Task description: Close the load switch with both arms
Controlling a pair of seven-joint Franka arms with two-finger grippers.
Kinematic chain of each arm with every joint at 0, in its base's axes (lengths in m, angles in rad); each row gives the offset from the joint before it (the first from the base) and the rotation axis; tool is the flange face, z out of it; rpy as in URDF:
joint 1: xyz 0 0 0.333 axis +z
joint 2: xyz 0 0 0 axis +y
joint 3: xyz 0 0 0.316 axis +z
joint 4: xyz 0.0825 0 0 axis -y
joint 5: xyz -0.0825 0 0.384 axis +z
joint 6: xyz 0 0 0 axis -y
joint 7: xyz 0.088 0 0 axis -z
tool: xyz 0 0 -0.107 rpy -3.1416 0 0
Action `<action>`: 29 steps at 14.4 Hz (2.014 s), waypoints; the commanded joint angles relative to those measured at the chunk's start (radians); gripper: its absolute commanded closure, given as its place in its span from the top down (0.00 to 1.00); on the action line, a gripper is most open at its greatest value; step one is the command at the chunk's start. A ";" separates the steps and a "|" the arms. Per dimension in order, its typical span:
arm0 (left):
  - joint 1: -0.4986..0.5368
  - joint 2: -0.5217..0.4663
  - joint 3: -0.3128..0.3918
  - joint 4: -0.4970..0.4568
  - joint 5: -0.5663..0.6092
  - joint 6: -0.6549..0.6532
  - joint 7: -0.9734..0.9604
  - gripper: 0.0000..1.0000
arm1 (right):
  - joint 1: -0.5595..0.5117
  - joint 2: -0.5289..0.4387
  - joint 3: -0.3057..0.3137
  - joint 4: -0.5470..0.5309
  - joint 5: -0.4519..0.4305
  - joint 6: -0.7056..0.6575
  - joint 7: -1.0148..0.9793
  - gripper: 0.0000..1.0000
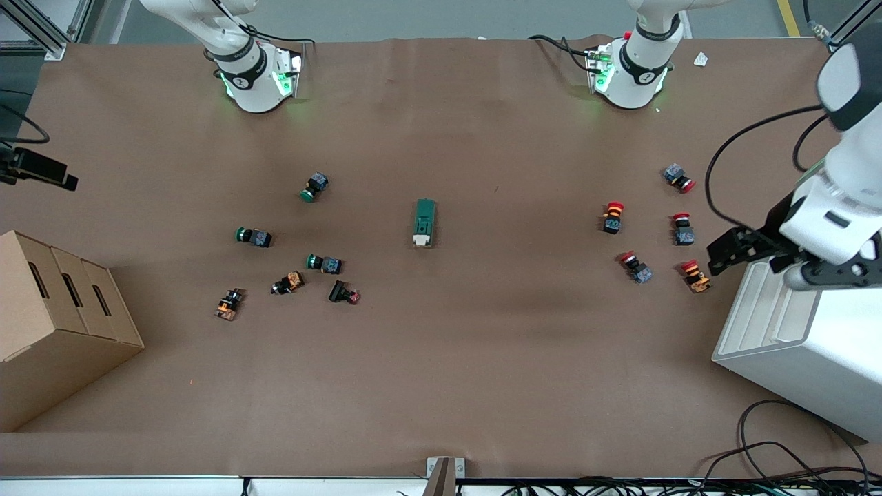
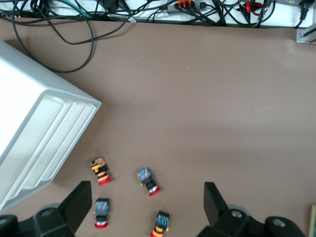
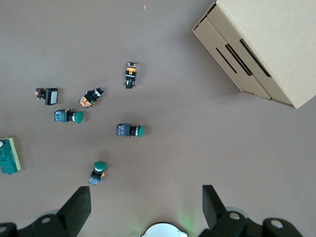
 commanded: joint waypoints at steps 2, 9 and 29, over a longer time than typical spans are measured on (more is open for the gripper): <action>-0.066 -0.128 0.119 -0.065 -0.044 -0.102 0.119 1.00 | 0.000 -0.121 0.006 -0.120 0.017 0.012 0.017 1.00; -0.072 -0.330 0.193 -0.270 -0.126 -0.164 0.241 1.00 | -0.005 -0.163 0.006 -0.129 0.004 0.004 0.008 1.00; -0.124 -0.334 0.174 -0.201 -0.064 -0.271 0.138 1.00 | 0.003 -0.232 0.008 -0.219 0.004 0.041 0.006 1.00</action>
